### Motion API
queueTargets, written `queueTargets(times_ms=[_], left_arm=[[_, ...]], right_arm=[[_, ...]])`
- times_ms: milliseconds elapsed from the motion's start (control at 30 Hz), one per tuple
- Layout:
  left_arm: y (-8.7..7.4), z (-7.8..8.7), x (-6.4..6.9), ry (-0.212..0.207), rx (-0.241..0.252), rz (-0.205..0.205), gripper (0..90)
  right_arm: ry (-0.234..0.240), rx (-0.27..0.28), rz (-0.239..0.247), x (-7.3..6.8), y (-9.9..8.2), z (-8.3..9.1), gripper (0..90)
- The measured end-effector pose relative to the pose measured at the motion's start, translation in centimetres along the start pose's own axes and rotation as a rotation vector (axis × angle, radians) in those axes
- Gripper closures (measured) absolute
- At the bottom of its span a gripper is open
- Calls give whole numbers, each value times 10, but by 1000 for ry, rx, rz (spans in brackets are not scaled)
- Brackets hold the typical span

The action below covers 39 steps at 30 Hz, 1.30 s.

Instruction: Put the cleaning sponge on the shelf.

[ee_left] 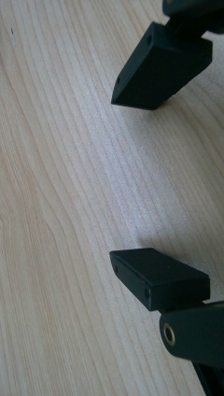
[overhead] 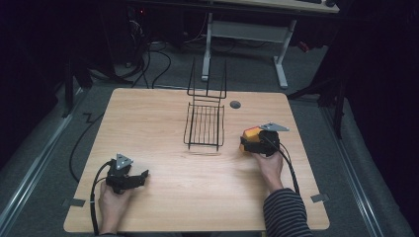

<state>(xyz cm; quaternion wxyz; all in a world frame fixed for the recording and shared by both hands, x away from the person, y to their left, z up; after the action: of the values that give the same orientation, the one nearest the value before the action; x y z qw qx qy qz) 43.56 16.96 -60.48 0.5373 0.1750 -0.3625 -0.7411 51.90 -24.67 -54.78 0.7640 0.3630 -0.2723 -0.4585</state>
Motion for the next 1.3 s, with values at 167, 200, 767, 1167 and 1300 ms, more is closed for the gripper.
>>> queueTargets(times_ms=[167, 200, 767, 1167, 1300], left_arm=[[0, 0, 0, -1, 0, 1, 215], [0, 0, 0, -1, 0, 1, 216], [0, 0, 0, 0, 2, 3, 216], [0, 0, 0, 0, 1, 2, 216], [0, 0, 0, 0, 1, 2, 216]], right_arm=[[-8, -2, 7, 0, -1, -2, 176], [-8, -2, 7, 0, -1, -2, 176], [-26, 6, 24, 1, 3, 8, 223], [21, 50, 28, -4, 15, 28, 226], [40, 76, 35, -8, 22, 37, 226]])
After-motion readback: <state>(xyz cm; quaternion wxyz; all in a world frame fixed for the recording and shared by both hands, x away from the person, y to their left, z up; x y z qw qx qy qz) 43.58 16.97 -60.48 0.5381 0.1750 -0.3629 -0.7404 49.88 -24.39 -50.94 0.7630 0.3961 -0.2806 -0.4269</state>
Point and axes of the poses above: each handheld gripper's, and its own axes: z roughly backward along the jaws, y roughly out of its top, x roughly to its right, the point moved 10 cm from there along -z, roughly forward along the jaws, and after that the axes turned 9 degrees about z, right-handed, at the moved point
